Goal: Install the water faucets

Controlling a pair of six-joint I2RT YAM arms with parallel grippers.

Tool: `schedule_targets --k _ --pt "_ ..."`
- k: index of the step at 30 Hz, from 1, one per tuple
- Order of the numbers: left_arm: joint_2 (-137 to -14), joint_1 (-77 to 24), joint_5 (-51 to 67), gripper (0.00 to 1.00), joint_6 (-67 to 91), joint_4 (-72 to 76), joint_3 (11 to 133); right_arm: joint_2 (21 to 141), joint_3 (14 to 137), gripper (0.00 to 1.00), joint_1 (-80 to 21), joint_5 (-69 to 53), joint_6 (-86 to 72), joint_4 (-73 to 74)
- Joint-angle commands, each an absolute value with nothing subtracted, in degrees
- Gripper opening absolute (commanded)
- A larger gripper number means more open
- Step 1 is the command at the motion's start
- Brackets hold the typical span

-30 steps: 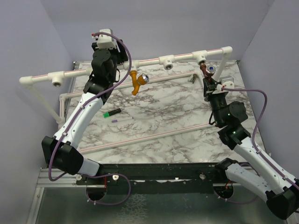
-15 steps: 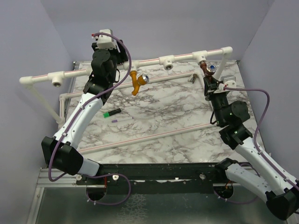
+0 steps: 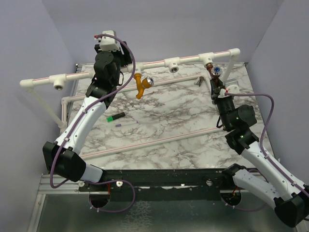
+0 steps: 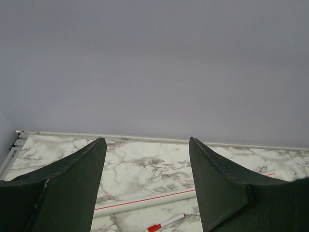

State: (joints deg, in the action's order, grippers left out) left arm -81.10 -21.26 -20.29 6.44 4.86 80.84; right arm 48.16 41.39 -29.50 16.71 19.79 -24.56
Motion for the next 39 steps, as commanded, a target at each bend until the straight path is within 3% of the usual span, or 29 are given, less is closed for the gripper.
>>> schedule_targets --k 1,39 --pt "-82.38 -21.03 -18.92 0.71 5.62 -9.65 76.64 48.65 40.82 0.00 -29.47 11.79 23.06 -27.73" --pt "-82.29 -20.83 -17.49 0.71 6.16 -9.63 76.20 50.58 39.64 0.01 -29.44 21.25 -19.31 -32.50"
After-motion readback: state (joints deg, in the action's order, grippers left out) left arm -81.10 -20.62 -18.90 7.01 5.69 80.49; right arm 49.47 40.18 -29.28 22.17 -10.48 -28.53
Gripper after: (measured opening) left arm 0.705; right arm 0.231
